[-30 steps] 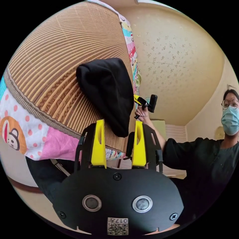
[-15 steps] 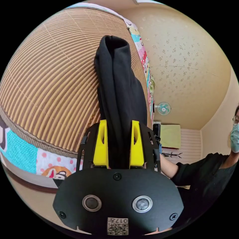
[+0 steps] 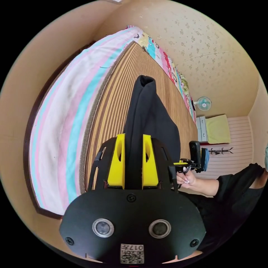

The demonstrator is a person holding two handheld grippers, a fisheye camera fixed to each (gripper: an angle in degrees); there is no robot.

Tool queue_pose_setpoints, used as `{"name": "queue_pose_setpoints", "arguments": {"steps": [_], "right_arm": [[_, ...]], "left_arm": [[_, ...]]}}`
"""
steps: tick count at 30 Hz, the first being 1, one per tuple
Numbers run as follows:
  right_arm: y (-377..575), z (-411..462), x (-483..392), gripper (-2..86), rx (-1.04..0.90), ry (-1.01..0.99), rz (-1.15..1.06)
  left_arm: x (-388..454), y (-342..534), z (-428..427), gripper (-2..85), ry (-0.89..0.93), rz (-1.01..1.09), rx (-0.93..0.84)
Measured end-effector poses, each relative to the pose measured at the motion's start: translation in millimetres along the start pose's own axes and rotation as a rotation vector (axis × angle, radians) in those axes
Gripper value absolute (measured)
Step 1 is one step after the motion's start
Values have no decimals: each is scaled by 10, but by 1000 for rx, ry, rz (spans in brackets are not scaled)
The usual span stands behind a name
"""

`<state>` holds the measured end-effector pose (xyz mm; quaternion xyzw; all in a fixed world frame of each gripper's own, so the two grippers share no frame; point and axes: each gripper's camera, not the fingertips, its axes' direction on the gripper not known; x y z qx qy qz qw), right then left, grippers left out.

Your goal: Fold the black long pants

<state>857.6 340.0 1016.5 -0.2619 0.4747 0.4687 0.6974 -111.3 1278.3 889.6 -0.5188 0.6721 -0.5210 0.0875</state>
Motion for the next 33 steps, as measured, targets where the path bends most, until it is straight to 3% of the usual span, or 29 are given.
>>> {"name": "queue_pose_setpoints", "arguments": {"steps": [7,11,18,23,29,33], "right_arm": [[-292,265,-391,136,-78,27,-46],[-362,122,-474,137,-169,40,-48],[695,-1253,-755,84,-165,79,-190],[1778,-2538,-1089,29,-131,284,-243],[3100,-4580,-1563,6,333,448,-222],[4507,-5848,-1730,6,940,662,-108]], "left_arm": [[330,313,18,121,-254,33,111],[519,650,121,125,-247,-101,164],[1188,1433,9,128,-319,-191,253],[2417,1910,-26,111,-311,24,288],[4208,2013,359,80,-297,406,253],[5370,2188,541,58,-378,662,391]]}}
